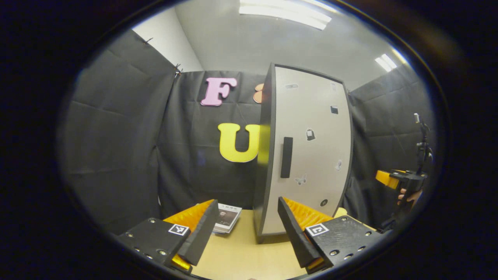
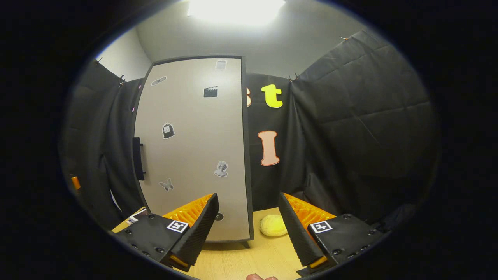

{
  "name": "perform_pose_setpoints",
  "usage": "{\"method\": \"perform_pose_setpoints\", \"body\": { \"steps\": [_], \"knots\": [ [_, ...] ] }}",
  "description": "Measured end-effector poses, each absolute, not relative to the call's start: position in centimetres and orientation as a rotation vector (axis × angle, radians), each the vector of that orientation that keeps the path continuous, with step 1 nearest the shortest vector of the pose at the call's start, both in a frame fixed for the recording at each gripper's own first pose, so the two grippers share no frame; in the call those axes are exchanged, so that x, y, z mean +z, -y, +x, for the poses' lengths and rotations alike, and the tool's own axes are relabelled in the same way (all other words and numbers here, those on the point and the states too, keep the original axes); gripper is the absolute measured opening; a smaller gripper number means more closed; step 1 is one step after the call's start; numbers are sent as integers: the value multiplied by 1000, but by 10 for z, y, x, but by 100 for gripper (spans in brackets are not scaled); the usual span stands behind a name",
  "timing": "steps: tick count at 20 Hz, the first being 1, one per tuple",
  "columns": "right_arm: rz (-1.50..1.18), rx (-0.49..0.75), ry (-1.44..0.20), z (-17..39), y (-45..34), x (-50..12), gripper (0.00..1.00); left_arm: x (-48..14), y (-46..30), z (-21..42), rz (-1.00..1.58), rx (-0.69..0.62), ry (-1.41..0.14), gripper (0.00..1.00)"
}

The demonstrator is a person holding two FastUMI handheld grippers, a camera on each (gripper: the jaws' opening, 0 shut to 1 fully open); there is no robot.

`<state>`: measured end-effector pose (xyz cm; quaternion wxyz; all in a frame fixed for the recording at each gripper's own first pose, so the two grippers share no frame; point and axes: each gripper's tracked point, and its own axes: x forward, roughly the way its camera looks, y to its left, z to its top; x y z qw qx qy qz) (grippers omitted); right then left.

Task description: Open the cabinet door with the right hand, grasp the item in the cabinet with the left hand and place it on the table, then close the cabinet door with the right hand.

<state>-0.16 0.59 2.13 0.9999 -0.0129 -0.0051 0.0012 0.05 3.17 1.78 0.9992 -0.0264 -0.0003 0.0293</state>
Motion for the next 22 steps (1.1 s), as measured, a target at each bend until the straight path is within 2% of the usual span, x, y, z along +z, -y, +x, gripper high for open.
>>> {"method": "perform_pose_setpoints", "body": {
  "steps": [10, 18, 22],
  "knots": [
    [-31, 109, -14, 16, -57, 42, 97, -21, -40, -4, -31, 98, -55, 93],
    [-38, 225, 51, 40, -126, 96, 97, -53, -58, -22, -95, 148, -90, 93],
    [-37, 315, 37, 46, -176, 101, 98, -64, -76, -36, -141, 187, -101, 93]
  ]
}}
